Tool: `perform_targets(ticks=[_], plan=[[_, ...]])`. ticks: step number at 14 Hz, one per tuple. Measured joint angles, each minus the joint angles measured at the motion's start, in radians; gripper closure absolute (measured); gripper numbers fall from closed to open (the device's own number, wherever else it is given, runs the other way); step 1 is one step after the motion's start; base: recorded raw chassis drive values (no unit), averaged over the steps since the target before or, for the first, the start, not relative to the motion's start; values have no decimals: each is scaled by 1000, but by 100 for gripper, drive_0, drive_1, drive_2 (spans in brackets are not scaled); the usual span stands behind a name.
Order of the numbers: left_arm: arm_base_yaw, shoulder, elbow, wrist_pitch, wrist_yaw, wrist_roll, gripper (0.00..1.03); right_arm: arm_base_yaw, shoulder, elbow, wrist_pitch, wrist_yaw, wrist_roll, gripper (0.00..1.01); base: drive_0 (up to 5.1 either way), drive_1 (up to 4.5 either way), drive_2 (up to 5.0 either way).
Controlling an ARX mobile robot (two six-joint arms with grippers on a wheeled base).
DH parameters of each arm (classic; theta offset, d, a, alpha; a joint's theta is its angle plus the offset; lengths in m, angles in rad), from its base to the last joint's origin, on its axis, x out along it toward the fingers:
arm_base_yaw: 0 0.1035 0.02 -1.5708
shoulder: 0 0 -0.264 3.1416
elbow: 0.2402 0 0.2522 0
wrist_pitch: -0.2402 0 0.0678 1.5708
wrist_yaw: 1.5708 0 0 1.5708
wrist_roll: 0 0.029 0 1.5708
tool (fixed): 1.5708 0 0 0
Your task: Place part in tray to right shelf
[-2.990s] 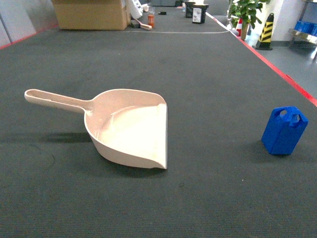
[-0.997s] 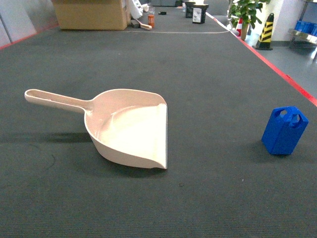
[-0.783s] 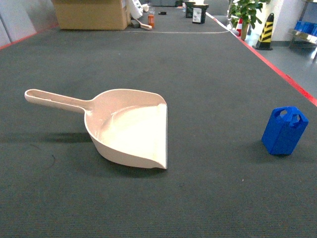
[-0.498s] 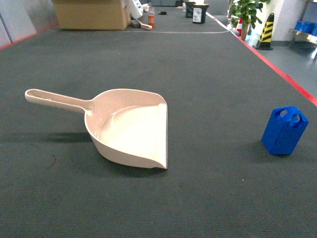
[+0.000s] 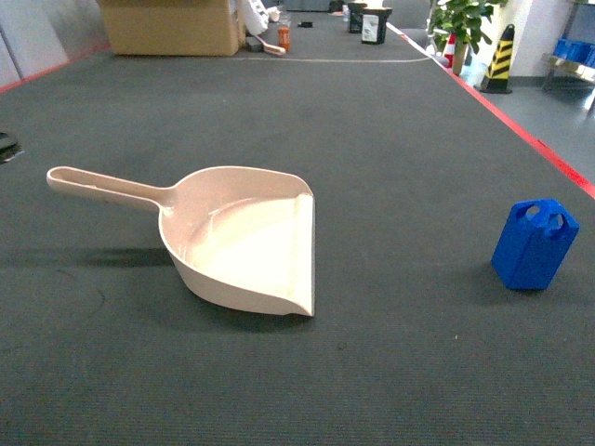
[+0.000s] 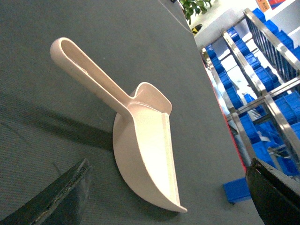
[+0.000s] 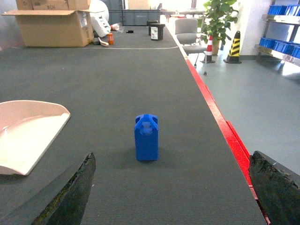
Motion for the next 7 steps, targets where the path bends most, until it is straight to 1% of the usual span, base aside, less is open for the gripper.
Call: perform_targets(ticks=[2, 3, 4, 5, 7], plan=[[-9, 221, 108, 68, 24, -93, 5, 0, 0, 0, 0, 0, 0, 3, 0, 0, 0], [-29, 311, 160, 86, 25, -133, 5, 0, 0, 0, 0, 0, 0, 3, 0, 0, 0], [-46, 392, 219, 105, 6, -161, 5, 0, 0, 0, 0, 0, 0, 3, 0, 0, 0], [-59, 453, 261, 116, -28, -166, 5, 0, 0, 0, 0, 0, 0, 3, 0, 0, 0], [-63, 461, 256, 115, -28, -163, 5, 0, 0, 0, 0, 0, 0, 3, 0, 0, 0]])
